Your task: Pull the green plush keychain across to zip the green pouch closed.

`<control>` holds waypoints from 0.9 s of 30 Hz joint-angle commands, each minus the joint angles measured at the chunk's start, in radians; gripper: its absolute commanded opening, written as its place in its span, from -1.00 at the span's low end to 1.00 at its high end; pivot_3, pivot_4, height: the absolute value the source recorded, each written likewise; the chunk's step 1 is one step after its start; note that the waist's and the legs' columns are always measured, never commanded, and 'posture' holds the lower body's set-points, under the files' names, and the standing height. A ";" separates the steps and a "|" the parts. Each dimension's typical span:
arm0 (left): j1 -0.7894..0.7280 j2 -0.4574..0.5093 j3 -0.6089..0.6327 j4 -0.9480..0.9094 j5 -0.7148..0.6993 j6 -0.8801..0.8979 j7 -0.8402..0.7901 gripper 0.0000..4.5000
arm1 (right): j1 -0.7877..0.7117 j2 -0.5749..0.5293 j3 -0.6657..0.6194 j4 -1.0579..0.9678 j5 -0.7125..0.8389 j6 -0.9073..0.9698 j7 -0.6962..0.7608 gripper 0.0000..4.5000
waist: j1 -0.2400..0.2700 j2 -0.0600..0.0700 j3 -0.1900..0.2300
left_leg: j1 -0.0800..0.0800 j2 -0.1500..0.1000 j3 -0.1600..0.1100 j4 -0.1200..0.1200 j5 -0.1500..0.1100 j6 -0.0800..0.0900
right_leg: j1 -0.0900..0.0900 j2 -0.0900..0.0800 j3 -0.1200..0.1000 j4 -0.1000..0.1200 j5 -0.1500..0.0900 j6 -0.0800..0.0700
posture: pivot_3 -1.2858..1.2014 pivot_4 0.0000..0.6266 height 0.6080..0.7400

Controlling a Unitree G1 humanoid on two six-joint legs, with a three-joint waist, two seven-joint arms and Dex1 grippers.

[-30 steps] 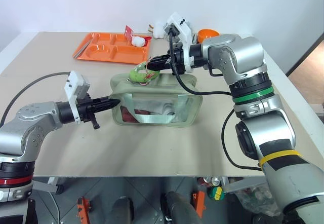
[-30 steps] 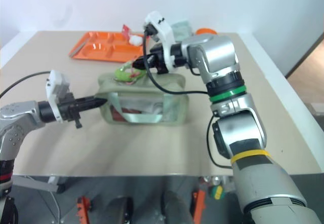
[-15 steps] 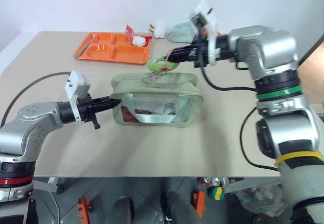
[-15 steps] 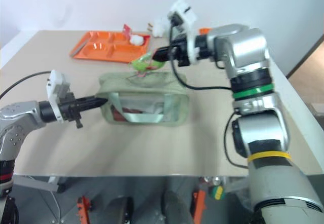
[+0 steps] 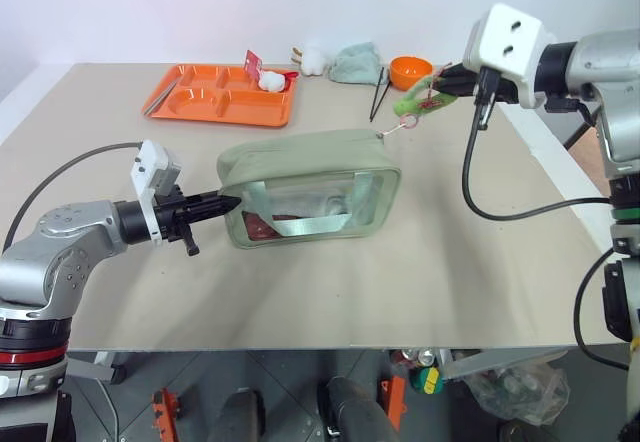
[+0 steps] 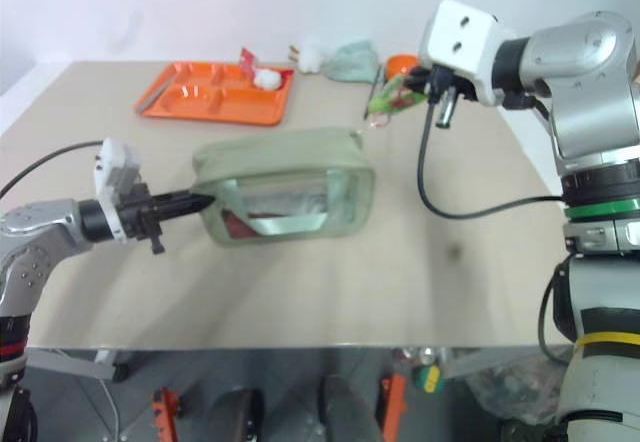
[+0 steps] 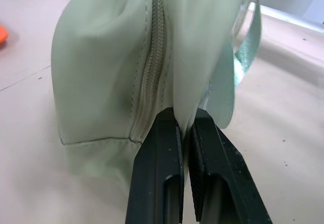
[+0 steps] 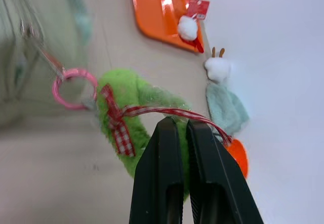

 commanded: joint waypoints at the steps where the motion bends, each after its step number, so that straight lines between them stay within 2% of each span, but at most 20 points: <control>1: -0.004 0.026 0.017 -0.003 -0.002 0.001 -0.007 -1.00 | 0.050 -0.051 -0.055 -0.082 -0.026 -0.021 -0.012 -1.00 | 0.000 0.000 0.000 | 0.000 0.000 0.000 0.000 0.000 0.000 | 0.000 0.000 0.000 0.000 0.000 0.000 | 0.03 -0.52 1.00; 6: -0.015 0.033 0.013 0.002 -0.001 0.008 -0.014 -1.00 | 0.214 0.018 -0.026 -0.195 -0.069 -0.006 -0.098 -1.00 | -0.003 0.000 0.000 | 0.001 0.001 0.000 0.000 0.000 0.000 | 0.001 0.001 0.001 0.001 0.000 0.000 | 0.03 -0.52 1.00; 12: -0.025 0.037 0.006 0.005 -0.002 0.013 -0.018 -1.00 | 0.299 0.151 0.035 -0.133 -0.205 -0.081 -0.274 -1.00 | -0.006 0.000 0.000 | 0.003 0.002 0.001 0.002 0.001 -0.001 | 0.000 0.003 0.002 0.005 0.002 -0.003 | 0.03 -0.52 1.00; 18: -0.019 0.053 0.013 -0.011 -0.011 0.028 -0.022 -1.00 | 0.256 0.148 0.098 0.119 -0.369 -0.270 -0.428 -1.00 | -0.005 0.000 0.000 | 0.003 0.001 0.001 0.002 0.001 -0.002 | 0.000 0.003 0.002 0.005 0.002 -0.003 | 0.03 -0.52 1.00; 23: -0.009 0.068 0.026 -0.017 -0.017 0.034 -0.024 -1.00 | 0.150 0.113 0.056 0.270 -0.357 -0.325 -0.433 -1.00 | -0.012 0.000 0.000 | 0.003 0.001 0.004 0.001 0.001 -0.002 | -0.001 0.003 0.004 0.005 0.002 -0.002 | 0.03 -0.52 1.00; 27: -0.005 0.068 0.026 -0.012 -0.020 0.028 -0.018 -1.00 | 0.179 0.127 0.073 0.290 -0.347 -0.366 -0.425 -1.00 | -0.014 -0.001 -0.001 | 0.004 0.002 0.002 0.001 0.001 -0.002 | 0.000 0.003 0.003 0.005 0.001 -0.003 | 0.03 -0.52 1.00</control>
